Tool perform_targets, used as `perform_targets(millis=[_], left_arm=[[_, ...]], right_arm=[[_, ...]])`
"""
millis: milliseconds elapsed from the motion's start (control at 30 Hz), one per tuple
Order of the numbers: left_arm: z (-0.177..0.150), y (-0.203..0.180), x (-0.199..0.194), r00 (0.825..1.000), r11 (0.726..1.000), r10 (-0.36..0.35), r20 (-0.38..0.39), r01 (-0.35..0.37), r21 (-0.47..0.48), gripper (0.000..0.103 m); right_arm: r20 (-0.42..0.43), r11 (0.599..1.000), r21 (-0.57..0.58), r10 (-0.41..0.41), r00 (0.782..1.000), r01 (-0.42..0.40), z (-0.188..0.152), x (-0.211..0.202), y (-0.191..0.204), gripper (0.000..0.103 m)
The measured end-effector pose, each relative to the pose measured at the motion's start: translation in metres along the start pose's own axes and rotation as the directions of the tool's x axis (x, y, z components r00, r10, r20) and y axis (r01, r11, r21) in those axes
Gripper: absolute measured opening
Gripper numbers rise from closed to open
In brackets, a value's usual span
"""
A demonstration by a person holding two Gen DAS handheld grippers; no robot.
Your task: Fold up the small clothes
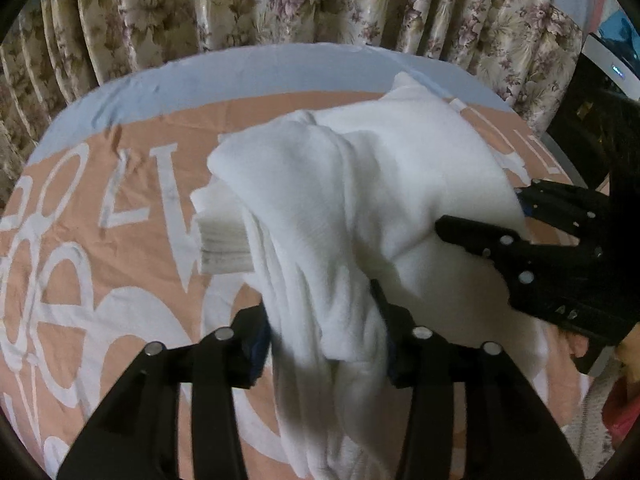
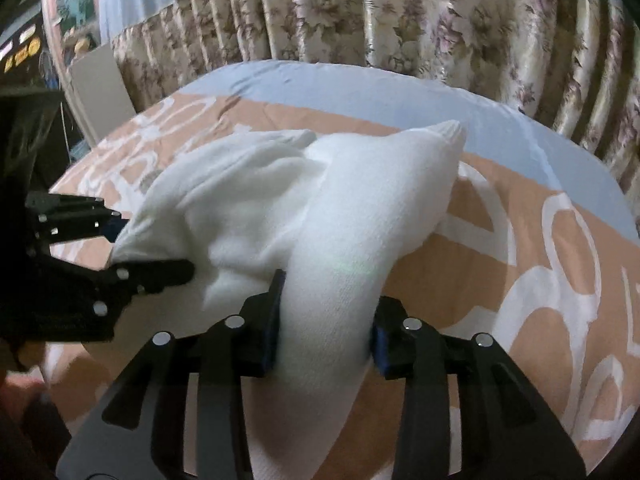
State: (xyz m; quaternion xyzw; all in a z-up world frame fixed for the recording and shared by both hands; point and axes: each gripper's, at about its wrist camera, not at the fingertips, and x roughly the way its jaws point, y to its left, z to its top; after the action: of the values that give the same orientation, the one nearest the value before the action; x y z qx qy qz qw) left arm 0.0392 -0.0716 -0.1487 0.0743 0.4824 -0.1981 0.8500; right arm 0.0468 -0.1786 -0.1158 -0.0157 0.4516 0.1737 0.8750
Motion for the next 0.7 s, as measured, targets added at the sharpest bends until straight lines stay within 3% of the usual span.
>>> perform_targets(millis=[300,500,633,700], left_arm=[[0.008,0.002,-0.010,1.000,1.000,0.000,-0.013,0.000,0.015,0.054],[0.003,0.003,-0.020,1.000,1.000,-0.006,-0.008,0.006,0.010,0.054],[-0.004,0.008,-0.018,1.000,1.000,0.020,-0.008,-0.020,0.011,0.068],[-0.009,0.015,-0.016,1.000,1.000,0.009,-0.019,-0.009,-0.002,0.069]], right_arm=[[-0.007,1.000,0.007,-0.013,1.000,0.013,0.012,-0.019,-0.001,0.045],[0.008,0.998,0.000,-0.063,0.998,0.063,0.013,-0.027,-0.005,0.050],[0.012,0.994,0.026,-0.105,0.994,0.105,0.015,-0.026,-0.019,0.056],[0.012,0.989,0.032,-0.142,0.990,0.141,0.014,-0.025,-0.025,0.060]])
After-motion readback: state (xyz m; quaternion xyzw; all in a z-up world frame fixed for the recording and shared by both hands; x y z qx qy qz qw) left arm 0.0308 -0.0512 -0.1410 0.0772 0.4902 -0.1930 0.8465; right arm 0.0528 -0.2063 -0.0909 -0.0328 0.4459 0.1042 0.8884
